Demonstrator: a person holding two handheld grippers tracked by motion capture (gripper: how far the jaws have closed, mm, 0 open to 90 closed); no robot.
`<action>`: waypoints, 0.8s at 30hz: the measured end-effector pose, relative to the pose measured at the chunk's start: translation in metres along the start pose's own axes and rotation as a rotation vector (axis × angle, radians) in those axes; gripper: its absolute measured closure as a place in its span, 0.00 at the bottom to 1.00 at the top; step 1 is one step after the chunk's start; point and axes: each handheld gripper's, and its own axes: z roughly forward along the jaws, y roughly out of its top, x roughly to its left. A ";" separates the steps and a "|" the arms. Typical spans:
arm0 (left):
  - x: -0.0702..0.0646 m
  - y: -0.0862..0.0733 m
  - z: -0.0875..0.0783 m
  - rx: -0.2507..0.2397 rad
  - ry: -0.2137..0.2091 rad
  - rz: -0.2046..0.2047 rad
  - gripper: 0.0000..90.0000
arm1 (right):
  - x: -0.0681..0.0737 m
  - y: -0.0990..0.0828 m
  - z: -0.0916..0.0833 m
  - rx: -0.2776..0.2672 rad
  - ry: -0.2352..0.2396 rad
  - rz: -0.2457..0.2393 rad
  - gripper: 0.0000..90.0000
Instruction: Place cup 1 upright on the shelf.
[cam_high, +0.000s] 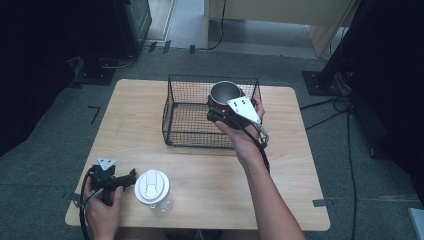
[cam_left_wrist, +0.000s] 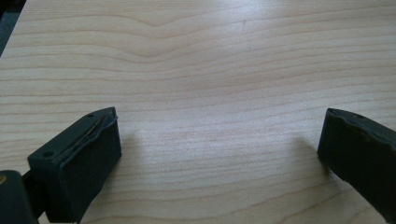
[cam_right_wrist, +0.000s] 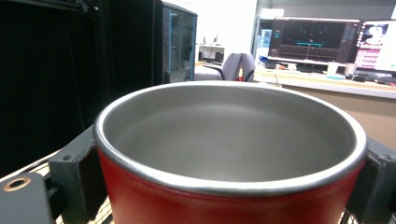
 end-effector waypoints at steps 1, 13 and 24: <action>0.000 0.000 0.000 0.000 0.000 0.000 0.00 | 0.000 0.000 0.000 0.000 0.000 0.000 0.08; 0.000 0.000 0.000 0.001 0.000 0.001 0.00 | -0.011 -0.014 0.032 -0.008 -0.045 0.033 0.08; 0.000 0.000 0.000 0.002 0.000 0.002 0.00 | -0.023 -0.030 0.052 0.044 -0.095 0.055 0.08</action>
